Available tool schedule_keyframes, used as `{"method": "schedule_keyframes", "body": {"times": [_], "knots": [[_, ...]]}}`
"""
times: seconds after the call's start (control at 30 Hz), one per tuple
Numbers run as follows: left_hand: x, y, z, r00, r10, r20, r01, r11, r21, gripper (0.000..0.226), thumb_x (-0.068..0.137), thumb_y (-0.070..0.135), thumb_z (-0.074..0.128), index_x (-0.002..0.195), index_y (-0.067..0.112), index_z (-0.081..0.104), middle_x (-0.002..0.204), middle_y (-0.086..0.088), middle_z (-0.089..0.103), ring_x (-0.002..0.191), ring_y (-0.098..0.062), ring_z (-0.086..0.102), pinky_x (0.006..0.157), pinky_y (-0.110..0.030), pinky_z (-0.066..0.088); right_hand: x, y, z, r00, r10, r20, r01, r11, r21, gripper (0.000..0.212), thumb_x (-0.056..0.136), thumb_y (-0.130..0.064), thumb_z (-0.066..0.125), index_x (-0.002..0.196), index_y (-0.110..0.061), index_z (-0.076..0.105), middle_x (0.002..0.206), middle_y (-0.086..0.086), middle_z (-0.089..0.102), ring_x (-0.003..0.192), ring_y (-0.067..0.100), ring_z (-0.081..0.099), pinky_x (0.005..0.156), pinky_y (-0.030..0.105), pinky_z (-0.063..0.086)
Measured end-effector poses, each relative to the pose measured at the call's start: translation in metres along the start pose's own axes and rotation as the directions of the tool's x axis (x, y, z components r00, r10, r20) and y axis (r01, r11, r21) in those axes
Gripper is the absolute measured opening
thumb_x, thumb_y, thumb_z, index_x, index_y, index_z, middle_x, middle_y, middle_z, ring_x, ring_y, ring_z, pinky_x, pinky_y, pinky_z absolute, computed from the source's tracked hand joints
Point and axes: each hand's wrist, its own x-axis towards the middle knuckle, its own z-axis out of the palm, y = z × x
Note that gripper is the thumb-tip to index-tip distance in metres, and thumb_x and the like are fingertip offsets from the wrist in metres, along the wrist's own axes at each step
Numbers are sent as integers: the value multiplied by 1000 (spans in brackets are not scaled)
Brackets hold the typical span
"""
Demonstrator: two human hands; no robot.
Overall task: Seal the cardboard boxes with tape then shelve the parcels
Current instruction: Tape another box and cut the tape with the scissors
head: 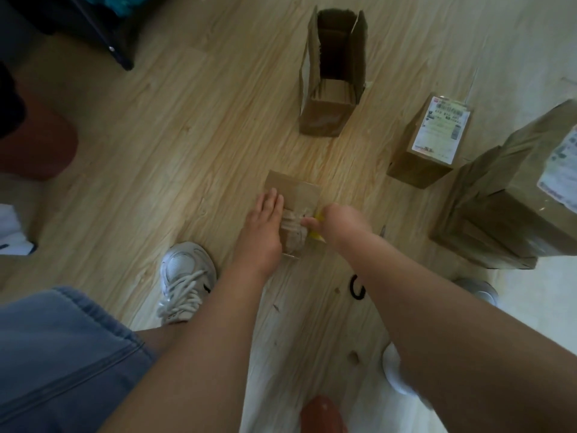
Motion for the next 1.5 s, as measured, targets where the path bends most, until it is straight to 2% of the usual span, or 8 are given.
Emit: {"method": "schedule_keyframes", "body": {"times": [0.1,0.2,0.27,0.4,0.83,1.13,1.33,1.5], "knots": [[-4,-3,13,999,3,45,-5,999,36,63,105,14,29,156,14,-7,163,1,-20,149,-16,-21,123,-34,-3,-6,20,-2,998,-56,-15,58,964,261,57,95,-60,55,127,-13,62,108,3,65,99,23,62,73,30,45],[-5,-5,22,995,-66,69,59,992,107,68,105,49,18,153,17,-20,159,4,-31,145,-14,-30,122,-36,-8,-8,43,-8,995,-99,-7,96,933,347,40,94,-54,59,90,-14,64,80,-2,60,78,18,58,62,29,41],[-10,4,31,993,-100,56,89,981,170,70,103,54,12,149,18,-27,156,4,-37,143,-14,-34,122,-40,-9,-8,50,-10,993,-111,-34,116,946,304,40,93,-54,61,87,-15,62,77,-2,59,75,18,58,65,32,45],[-24,24,45,979,-204,12,198,960,197,67,101,54,2,143,17,-35,152,2,-43,141,-17,-39,121,-46,-12,-4,52,0,988,-112,-106,124,987,104,44,96,-56,55,119,-21,63,96,-1,58,97,24,59,76,34,47],[-22,29,47,964,-258,-67,265,896,357,71,98,55,-4,144,8,-29,161,-8,-26,149,-25,-21,120,-53,-8,6,33,3,973,-188,-136,170,976,-135,44,103,-50,43,122,-16,61,122,9,59,119,29,50,103,40,36],[-37,33,45,977,-167,-134,201,931,304,70,102,49,9,151,9,-19,163,-9,-20,150,-25,-18,120,-46,-15,-8,54,-3,981,-123,-152,139,985,100,54,97,-58,49,133,-18,56,127,7,57,123,25,48,98,39,42],[-42,25,50,998,-8,68,-11,964,267,60,106,44,11,148,23,-27,155,5,-35,146,-19,-29,120,-46,-15,-18,61,-4,979,-58,-196,103,968,228,50,102,-43,49,145,-19,46,143,8,49,134,26,42,103,40,39],[-41,28,50,997,-28,74,4,952,308,61,106,45,11,149,23,-26,157,3,-34,147,-20,-28,121,-47,-13,-32,82,16,960,187,-207,-97,920,381,36,104,-31,49,133,-11,50,126,12,57,101,27,57,78,37,46]]}}
